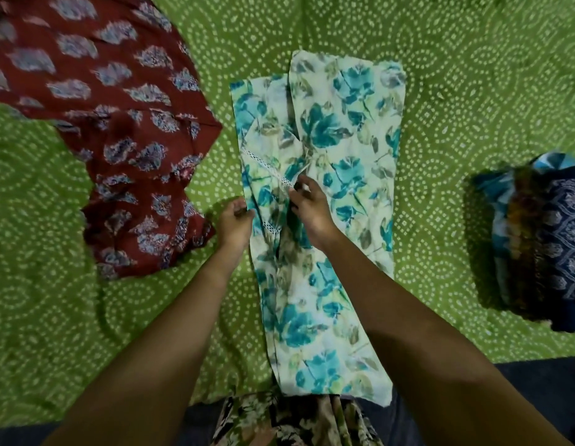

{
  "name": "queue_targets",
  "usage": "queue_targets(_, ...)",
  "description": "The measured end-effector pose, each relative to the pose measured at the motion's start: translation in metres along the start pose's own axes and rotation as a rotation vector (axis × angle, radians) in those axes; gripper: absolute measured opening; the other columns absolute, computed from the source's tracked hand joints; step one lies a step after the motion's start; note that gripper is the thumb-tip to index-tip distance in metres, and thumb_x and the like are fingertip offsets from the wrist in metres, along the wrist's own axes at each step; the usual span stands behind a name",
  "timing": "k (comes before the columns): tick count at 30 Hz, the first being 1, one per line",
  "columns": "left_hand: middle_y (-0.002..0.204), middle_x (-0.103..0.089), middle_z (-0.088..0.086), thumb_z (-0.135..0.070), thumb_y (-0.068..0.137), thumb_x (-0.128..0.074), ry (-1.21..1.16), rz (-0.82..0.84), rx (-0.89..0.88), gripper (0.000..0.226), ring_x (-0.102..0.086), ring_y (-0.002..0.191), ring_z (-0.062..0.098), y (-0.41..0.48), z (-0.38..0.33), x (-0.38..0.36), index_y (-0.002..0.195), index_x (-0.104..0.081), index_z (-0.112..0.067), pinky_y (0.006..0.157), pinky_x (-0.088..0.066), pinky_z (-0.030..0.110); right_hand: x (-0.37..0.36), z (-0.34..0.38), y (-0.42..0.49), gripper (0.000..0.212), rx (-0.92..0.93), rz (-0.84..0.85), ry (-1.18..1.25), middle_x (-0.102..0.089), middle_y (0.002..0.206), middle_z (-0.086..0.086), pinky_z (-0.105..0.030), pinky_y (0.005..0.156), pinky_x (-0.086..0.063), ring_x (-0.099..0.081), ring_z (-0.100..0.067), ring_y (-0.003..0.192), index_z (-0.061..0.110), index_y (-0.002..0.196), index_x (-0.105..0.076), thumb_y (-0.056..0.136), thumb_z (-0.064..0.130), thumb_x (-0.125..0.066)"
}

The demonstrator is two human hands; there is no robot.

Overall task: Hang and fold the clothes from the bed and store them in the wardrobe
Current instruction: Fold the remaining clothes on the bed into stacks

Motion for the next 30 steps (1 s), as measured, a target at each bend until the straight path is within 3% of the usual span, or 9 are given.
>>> queue_targets(6,0.119,-0.060,0.015,-0.011,0.092,-0.054,-0.066,-0.016,0.037,0.036,-0.056,0.099,0.024,0.031,-0.018,0.001,0.128,-0.049,-0.007,0.080,-0.042,0.026,-0.010,0.017,0.025,0.033,0.161,-0.159,-0.149,-0.060,0.079,-0.005,-0.032,0.075,-0.053,-0.061,-0.019,0.078,0.007,0.101,-0.058,0.076,0.013,-0.077)
queue_targets(7,0.119,-0.059,0.015,-0.012,0.093,-0.054,-0.058,-0.017,0.024,0.034,-0.055,0.096,0.022,0.033,-0.023,0.000,0.126,-0.051,-0.007,0.079,-0.042,0.025,-0.010,0.020,0.029,0.022,0.183,-0.186,-0.211,-0.057,0.069,-0.002,-0.026,0.066,-0.049,-0.057,-0.014,0.066,0.013,0.083,-0.056,0.076,0.015,-0.077)
queue_targets(10,0.117,-0.059,0.010,-0.015,0.094,-0.053,-0.008,-0.030,-0.013,0.030,-0.052,0.095,0.015,0.041,-0.033,-0.004,0.122,-0.055,-0.005,0.077,-0.040,0.022,-0.014,0.037,0.032,0.047,0.354,-0.204,-0.388,-0.033,0.050,0.006,-0.027,0.051,-0.024,-0.033,-0.003,0.047,0.025,0.056,-0.032,0.086,0.014,-0.066)
queue_targets(15,0.107,-0.066,0.017,-0.017,0.090,-0.060,0.049,-0.122,-0.032,0.025,-0.058,0.089,0.021,0.046,-0.043,-0.007,0.107,-0.063,0.002,0.071,-0.042,0.022,0.011,0.067,0.016,0.045,0.534,-0.291,-0.296,-0.023,0.054,0.008,-0.016,0.048,-0.021,-0.029,-0.001,0.045,0.026,0.060,-0.028,0.094,0.011,-0.054)
queue_targets(18,0.103,-0.067,0.019,-0.017,0.088,-0.062,0.046,-0.157,-0.026,0.025,-0.061,0.091,0.028,0.048,-0.045,-0.011,0.102,-0.065,0.003,0.073,-0.043,0.025,0.064,0.064,0.010,0.036,0.433,-0.666,-0.042,-0.038,0.056,0.005,-0.022,0.051,-0.029,-0.035,0.004,0.048,0.023,0.063,-0.042,0.094,0.008,-0.054)
queue_targets(20,0.104,-0.066,0.018,-0.015,0.088,-0.063,0.023,-0.185,-0.033,0.024,-0.061,0.092,0.029,0.047,-0.049,-0.012,0.104,-0.062,0.003,0.072,-0.043,0.025,0.092,0.050,0.007,0.007,0.304,-0.871,-0.003,-0.060,0.086,-0.015,-0.028,0.070,-0.042,-0.056,-0.005,0.077,0.006,0.096,-0.061,0.092,0.007,-0.056)
queue_targets(22,0.097,-0.066,0.014,-0.013,0.087,-0.064,-0.015,-0.185,-0.045,0.020,-0.058,0.085,0.022,0.048,-0.051,-0.014,0.101,-0.058,0.000,0.064,-0.044,0.017,0.100,0.045,0.006,0.044,0.247,-0.940,-0.233,-0.049,0.119,-0.024,-0.030,0.092,-0.039,-0.051,-0.029,0.109,-0.003,0.128,-0.047,0.087,0.005,-0.060)
queue_targets(26,0.083,-0.057,0.002,-0.015,0.083,-0.068,0.048,-0.142,-0.043,0.025,-0.051,0.082,0.016,0.047,-0.053,-0.019,0.101,-0.058,-0.001,0.067,-0.045,0.024,0.063,0.053,0.003,0.044,0.597,-0.727,-0.760,-0.040,0.133,-0.026,-0.043,0.101,-0.041,-0.042,-0.034,0.122,0.001,0.128,-0.048,0.085,0.004,-0.058)
queue_targets(30,0.076,-0.051,0.003,-0.013,0.082,-0.070,0.030,-0.083,-0.040,0.017,-0.047,0.070,0.014,0.050,-0.050,-0.025,0.084,-0.057,-0.001,0.067,-0.038,0.027,0.036,0.022,0.032,0.042,0.574,-0.260,-1.122,-0.031,0.147,-0.026,-0.058,0.110,-0.028,-0.027,-0.042,0.137,0.005,0.132,-0.050,0.090,0.009,-0.053)
Point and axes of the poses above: each hand's wrist, its own y-axis towards the middle knuckle, its own x-axis out of the back of the hand, z = x × y, the point moved 6 cm from there along y, towards the middle knuckle
